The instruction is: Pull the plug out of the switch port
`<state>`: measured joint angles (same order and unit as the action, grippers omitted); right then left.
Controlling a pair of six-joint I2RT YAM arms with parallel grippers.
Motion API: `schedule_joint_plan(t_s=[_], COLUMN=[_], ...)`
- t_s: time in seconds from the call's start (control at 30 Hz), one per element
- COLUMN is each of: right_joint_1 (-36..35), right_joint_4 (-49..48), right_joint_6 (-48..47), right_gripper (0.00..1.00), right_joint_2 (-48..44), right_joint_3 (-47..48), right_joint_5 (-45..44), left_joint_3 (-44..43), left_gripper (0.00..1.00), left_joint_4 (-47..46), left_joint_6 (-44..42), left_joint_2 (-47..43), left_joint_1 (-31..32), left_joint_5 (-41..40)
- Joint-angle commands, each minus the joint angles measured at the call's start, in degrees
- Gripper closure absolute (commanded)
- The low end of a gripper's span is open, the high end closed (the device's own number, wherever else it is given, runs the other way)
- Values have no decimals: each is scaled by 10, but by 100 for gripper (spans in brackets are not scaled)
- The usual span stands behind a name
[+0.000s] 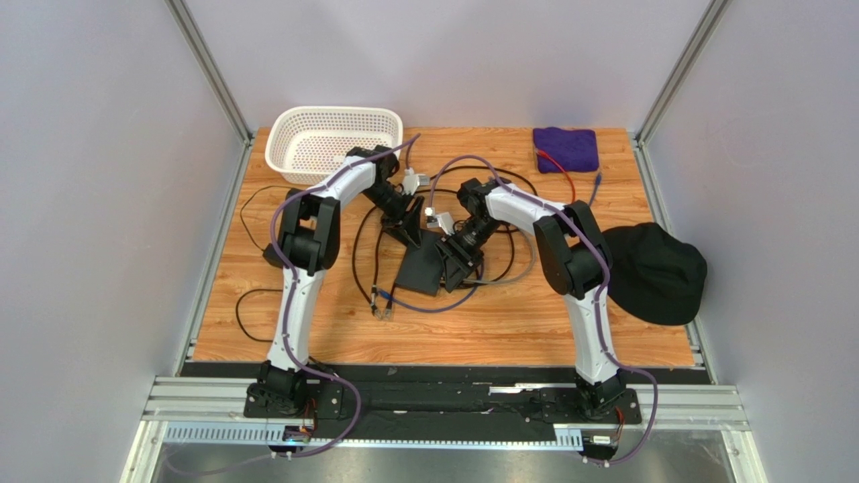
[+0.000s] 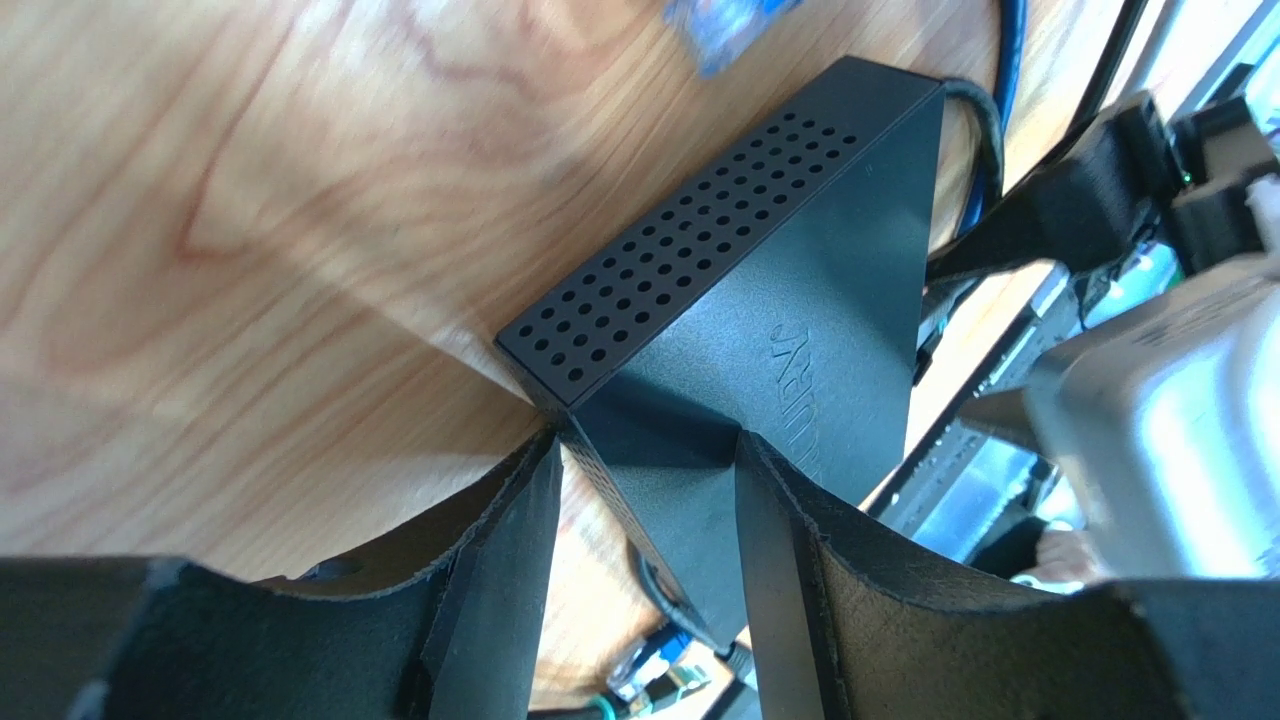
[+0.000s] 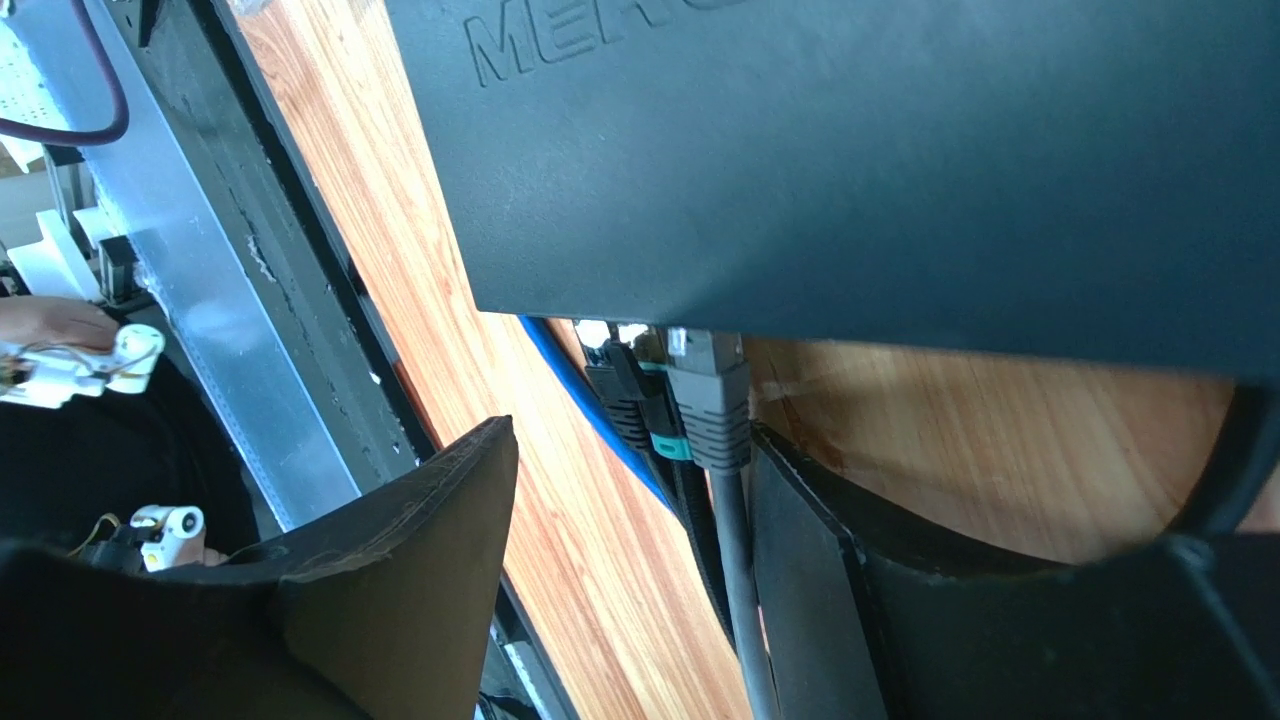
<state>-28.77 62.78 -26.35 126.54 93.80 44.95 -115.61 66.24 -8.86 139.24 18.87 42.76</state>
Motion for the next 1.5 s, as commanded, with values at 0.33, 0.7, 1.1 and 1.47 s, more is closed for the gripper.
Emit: schedule_joint_plan(t_s=[0.33,0.7,1.1,1.47], right_joint_1=[80,89,77,52], right_joint_4=[-3,-41,-192,-212], right_joint_6=[17,33,127,151], right_gripper=[36,43,47,60], right_joint_2=[36,73,46,68], right_joint_3=[59,35,-49,-32], right_joint_5=[111,198,171,177], left_joint_3=[64,167,143,156], left_gripper=[43,75,73,72], left_joint_4=[-28,-23,-26,-30], left_joint_6=[-19,-31,-32,-25], left_joint_2=[-182,-167,-80,-64], left_joint_1=[-11,32,43,57], left_joint_5=[-100,-20,-94,-116])
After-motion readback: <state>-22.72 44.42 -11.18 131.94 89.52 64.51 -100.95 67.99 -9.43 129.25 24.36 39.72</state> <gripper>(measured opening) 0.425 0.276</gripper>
